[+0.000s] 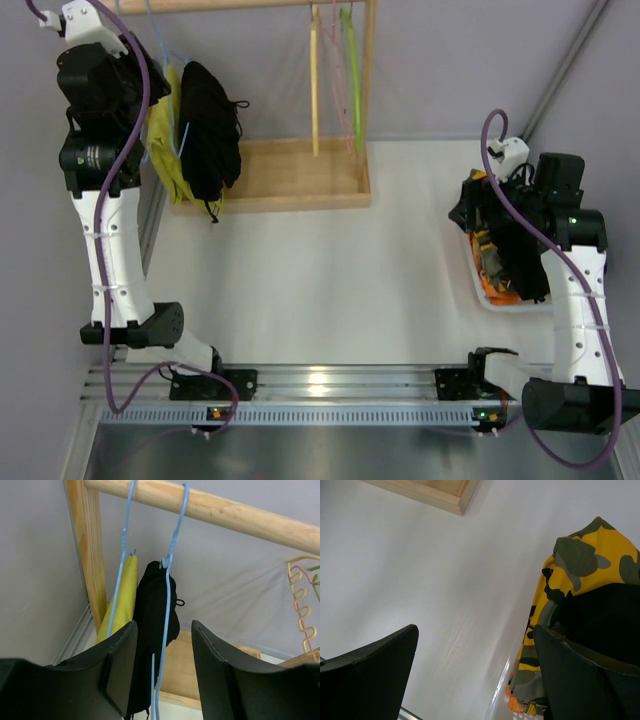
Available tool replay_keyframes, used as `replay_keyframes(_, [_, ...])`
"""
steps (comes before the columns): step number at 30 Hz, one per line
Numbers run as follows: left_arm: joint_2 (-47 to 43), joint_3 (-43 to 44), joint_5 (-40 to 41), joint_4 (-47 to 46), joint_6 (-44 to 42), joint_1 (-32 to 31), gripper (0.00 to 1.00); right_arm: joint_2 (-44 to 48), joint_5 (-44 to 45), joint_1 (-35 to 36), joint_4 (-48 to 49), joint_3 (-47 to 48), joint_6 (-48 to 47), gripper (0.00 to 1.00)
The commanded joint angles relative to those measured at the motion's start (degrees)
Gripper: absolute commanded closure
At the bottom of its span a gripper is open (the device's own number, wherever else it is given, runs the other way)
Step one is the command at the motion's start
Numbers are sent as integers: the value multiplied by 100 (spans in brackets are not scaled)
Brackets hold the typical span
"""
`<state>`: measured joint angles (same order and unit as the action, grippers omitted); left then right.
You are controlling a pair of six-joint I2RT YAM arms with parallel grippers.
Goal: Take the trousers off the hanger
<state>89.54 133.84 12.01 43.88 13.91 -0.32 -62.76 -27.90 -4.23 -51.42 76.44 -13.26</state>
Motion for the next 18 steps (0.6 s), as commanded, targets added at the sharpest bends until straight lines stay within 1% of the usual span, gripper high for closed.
replay_keyframes(1, [116,177,-593,7,-12,295,47,1,-14,80,194,134,-46,0])
replay_keyframes(2, [143,177,-769,7,-3,400,48,10,-14,80,202,134,-45,1])
replay_keyframes(5, [257,169,-902,7,50,506,49,1,-14,80,194,151,-45,1])
replay_keyframes(6, [318,169,-1146,-2,120,550,50,1,-14,80,194,151,-45,1])
replay_keyframes(7, [354,177,-1174,-2,155,594,50,10,-14,80,194,151,-45,1])
replay_keyframes(10, [494,195,-1700,-2,226,699,52,36,-14,80,220,99,-37,1])
replay_keyframes(13, [687,309,-1816,-2,235,700,54,62,-5,80,229,29,-45,1])
replay_keyframes(18, [1012,581,-1790,-11,244,700,54,89,-5,80,246,-16,-37,1])
